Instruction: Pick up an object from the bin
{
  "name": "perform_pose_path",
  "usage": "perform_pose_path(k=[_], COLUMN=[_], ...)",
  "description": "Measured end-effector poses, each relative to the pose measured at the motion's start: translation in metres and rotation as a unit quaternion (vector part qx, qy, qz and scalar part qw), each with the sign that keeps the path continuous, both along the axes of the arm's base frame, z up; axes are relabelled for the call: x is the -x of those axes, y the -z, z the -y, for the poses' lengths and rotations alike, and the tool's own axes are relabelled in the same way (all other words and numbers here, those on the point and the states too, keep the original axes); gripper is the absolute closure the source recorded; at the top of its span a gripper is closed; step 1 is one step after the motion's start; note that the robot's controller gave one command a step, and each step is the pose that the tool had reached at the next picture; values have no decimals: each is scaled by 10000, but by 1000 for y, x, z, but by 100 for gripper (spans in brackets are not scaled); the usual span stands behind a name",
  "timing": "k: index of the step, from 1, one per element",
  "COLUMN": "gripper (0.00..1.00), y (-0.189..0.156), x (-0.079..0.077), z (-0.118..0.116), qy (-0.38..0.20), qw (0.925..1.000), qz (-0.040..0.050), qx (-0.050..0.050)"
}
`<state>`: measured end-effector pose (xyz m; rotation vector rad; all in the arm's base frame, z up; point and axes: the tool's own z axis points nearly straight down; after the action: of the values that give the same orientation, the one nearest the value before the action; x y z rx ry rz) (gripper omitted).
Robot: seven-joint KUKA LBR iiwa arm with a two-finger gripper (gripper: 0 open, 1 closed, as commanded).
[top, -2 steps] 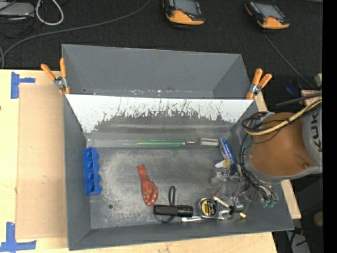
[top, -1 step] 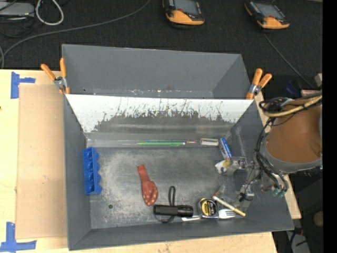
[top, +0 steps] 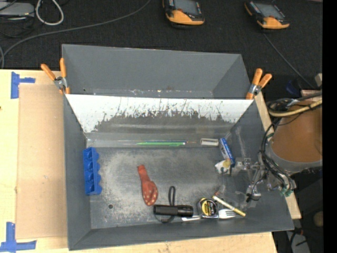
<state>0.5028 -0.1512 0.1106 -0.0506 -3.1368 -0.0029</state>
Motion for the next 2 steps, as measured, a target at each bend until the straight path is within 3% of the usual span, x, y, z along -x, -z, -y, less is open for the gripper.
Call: perform_pose_path(k=[1, 2], gripper=[0, 100], y=[34, 40], x=[-4, -44], z=[3, 0], qy=[1098, -1467], qw=[9940, 9892], qz=[32, 16], qx=[-2, -21])
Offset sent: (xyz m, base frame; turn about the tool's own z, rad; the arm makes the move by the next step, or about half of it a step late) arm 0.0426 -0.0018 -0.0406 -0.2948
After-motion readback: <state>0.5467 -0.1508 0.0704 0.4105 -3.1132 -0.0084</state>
